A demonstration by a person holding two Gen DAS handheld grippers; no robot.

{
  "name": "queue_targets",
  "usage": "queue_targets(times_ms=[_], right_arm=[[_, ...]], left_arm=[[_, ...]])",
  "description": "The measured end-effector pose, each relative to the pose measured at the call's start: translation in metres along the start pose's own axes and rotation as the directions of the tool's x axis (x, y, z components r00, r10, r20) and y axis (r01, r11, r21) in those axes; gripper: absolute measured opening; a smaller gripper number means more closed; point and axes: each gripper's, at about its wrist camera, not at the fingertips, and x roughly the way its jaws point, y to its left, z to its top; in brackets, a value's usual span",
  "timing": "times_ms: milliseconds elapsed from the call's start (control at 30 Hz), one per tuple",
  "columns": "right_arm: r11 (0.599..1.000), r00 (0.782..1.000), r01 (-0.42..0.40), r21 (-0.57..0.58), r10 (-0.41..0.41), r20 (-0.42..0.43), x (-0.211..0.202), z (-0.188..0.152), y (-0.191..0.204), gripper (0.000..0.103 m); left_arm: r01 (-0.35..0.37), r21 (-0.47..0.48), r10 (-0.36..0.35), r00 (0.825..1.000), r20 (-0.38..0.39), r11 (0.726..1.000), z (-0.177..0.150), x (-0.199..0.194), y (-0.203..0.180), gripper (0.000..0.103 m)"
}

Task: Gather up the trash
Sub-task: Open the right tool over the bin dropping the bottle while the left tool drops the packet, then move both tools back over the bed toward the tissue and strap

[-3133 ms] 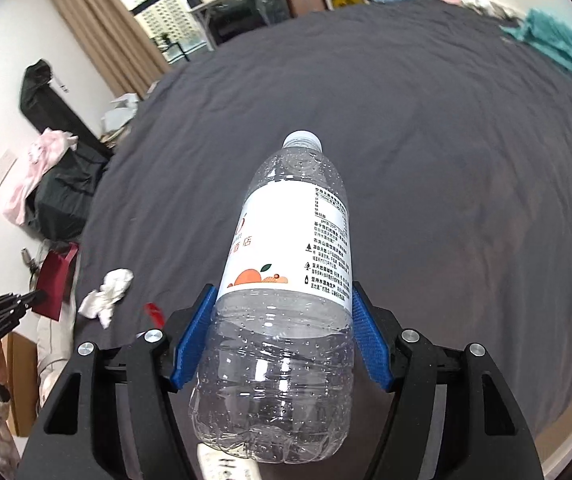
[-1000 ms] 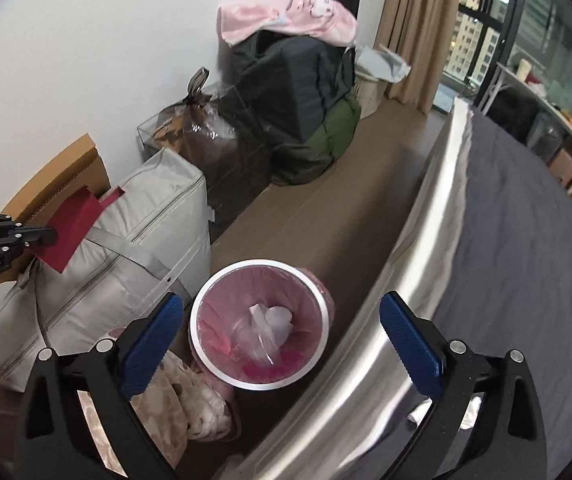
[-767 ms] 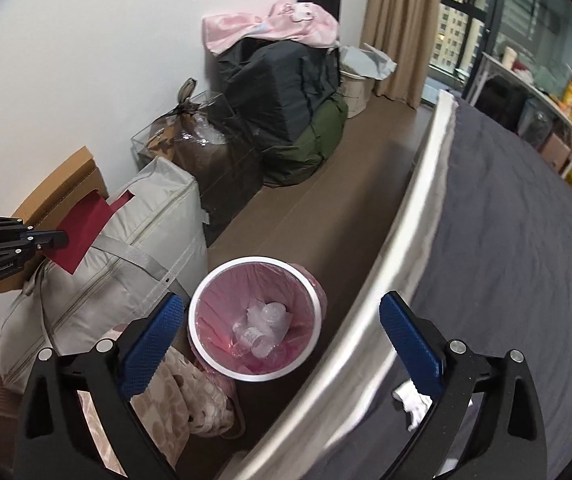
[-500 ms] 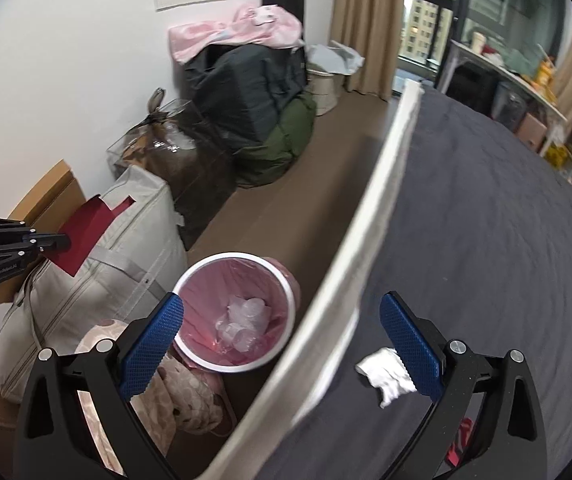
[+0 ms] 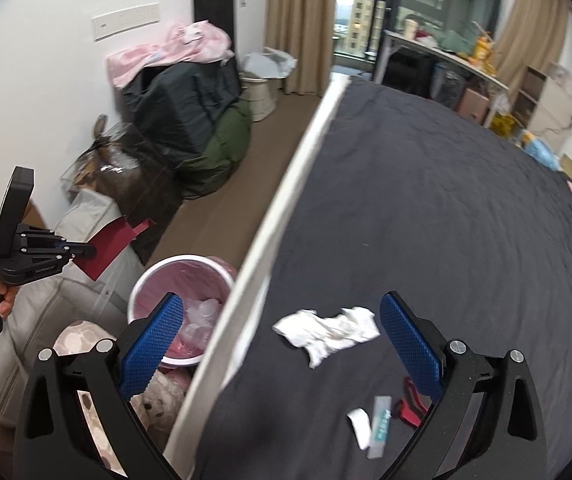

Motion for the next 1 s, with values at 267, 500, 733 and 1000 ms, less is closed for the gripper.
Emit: queue_targets(times_ms=[267,500,733,1000], right_arm=[[0.997,1.0,0.028,0.072,-0.028,0.004,-0.004,-0.012,-0.022,0.096],[0.996,1.0,0.008,0.093,-0.009,0.015,-0.005,-0.015,-0.026,0.096],[0.994,0.999,0.009,0.105,-0.013,0.038,-0.013,-0.019,-0.031,0.096],[0.984,0.993,0.023,0.177,-0.043,0.11,-0.043,-0.036,-0.068,0.096]], left_arm=[[-0.093,0.063,0.09,0.995,0.039,0.994,0.015,0.014,-0.013,0.092],[-0.2,0.152,0.184,0.977,0.11,0.968,0.02,0.0,-0.03,0.098],[-0.212,0.121,0.197,0.972,0.13,0.97,0.023,-0.016,-0.037,0.098],[-0.092,0.069,0.074,0.97,0.231,0.993,0.024,-0.056,-0.063,0.098]])
